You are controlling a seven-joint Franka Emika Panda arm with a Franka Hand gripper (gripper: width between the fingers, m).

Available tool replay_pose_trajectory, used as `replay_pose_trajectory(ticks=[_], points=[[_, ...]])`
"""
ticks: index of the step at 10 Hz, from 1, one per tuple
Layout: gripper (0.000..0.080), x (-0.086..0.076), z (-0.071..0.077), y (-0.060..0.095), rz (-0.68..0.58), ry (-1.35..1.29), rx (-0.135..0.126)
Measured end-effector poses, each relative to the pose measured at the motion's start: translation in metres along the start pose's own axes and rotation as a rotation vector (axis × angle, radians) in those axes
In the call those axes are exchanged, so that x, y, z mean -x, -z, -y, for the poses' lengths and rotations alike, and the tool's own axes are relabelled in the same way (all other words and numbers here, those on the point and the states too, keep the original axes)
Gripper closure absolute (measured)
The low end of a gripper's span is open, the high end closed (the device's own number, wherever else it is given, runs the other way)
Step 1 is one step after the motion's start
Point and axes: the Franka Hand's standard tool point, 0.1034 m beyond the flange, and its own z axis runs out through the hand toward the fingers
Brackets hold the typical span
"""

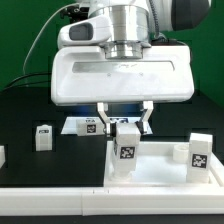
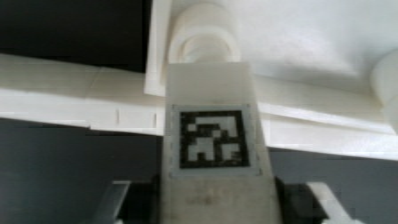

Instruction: Assemble square table

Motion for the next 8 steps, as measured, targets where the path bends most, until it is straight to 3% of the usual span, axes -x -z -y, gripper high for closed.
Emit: replay_pose_trajectory(ticks=[4, 6, 8], points=[[0.0514, 0.01, -0.012, -0.004, -0.054, -0.004, 0.054], [0.0514, 0.009, -0.012, -0.004, -0.054, -0.005, 0.053], [0.0285, 0.01, -0.012, -0.004, -0.053, -0.005, 0.053]])
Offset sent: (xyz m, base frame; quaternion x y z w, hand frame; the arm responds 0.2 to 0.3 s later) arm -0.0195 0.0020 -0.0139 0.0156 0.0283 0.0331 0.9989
